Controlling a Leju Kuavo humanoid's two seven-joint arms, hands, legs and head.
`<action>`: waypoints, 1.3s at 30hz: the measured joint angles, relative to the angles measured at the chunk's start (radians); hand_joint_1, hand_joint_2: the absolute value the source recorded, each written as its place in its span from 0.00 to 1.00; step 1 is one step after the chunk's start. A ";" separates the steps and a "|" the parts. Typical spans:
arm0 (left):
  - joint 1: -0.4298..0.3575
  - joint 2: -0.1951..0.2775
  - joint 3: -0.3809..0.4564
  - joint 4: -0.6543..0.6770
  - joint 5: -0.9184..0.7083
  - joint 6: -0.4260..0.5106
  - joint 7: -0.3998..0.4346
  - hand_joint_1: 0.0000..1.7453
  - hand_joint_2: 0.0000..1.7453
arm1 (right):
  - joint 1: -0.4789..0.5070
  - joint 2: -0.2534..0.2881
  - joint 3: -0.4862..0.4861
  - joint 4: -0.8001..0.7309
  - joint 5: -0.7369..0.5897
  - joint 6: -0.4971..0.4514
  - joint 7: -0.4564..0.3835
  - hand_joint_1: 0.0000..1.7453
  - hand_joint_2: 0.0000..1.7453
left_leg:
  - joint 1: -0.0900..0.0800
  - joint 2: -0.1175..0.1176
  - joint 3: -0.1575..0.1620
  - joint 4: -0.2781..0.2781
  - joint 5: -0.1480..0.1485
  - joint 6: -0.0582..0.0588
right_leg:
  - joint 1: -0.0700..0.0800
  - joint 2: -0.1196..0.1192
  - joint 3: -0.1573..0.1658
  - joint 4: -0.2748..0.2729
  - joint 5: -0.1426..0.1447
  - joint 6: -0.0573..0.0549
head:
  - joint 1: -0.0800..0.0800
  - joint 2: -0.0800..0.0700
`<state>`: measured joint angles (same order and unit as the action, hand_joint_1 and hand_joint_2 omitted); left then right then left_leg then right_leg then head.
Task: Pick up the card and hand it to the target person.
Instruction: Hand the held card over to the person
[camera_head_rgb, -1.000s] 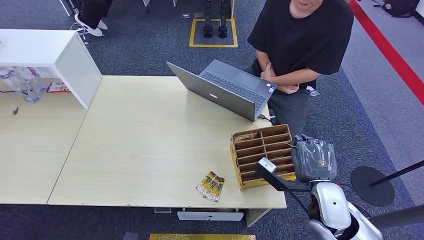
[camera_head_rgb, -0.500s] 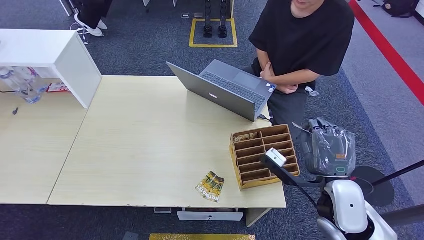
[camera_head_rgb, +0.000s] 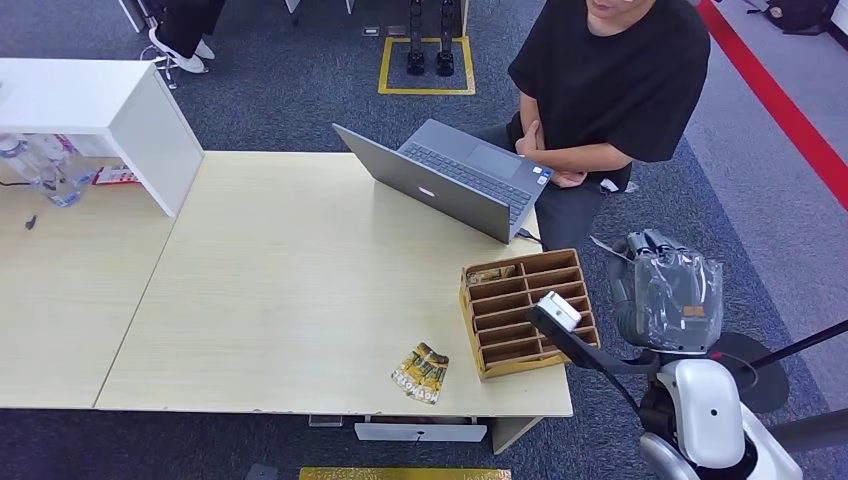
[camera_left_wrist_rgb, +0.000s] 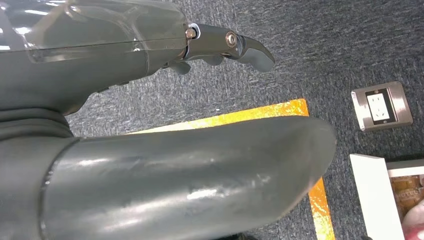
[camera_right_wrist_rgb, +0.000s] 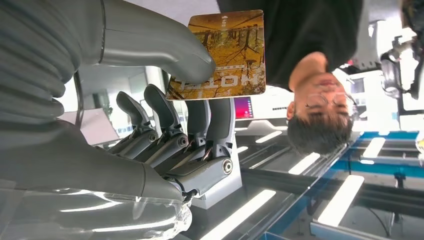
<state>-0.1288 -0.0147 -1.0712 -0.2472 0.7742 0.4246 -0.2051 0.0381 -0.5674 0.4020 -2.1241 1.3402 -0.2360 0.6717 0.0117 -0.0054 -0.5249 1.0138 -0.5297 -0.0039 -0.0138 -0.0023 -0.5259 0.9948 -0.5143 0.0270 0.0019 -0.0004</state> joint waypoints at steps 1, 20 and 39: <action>0.000 0.000 0.000 0.000 -0.002 -0.001 0.001 0.00 0.00 | -0.001 0.001 -0.004 0.000 -0.012 -0.026 -0.011 0.85 1.00 | 0.000 0.000 0.000 0.000 0.000 0.000 | 0.000 0.000 0.000 0.000 0.000 0.000 | 0.000 0.000; -0.036 -0.010 -0.019 0.000 -0.063 -0.029 0.050 0.00 0.00 | -0.149 0.025 -0.080 0.221 -0.187 -0.128 -0.148 0.83 1.00 | 0.000 0.000 0.000 0.000 0.000 0.000 | 0.000 0.000 0.000 0.000 0.000 0.000 | 0.000 0.000; -0.050 -0.017 -0.040 0.000 -0.084 -0.035 0.058 0.00 0.00 | -0.216 0.034 -0.062 0.402 -0.145 -0.097 -0.138 0.83 1.00 | 0.000 0.000 -0.001 0.000 0.000 0.000 | 0.000 -0.001 0.000 0.000 0.000 0.000 | 0.000 0.000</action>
<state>-0.1789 -0.0316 -1.1111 -0.2473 0.6904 0.3891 -0.1468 -0.1776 -0.5337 0.3401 -1.7216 1.1950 -0.3327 0.5337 0.0117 -0.0059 -0.5256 1.0140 -0.5296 -0.0038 -0.0138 -0.0028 -0.5259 0.9949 -0.5141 0.0272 0.0019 -0.0004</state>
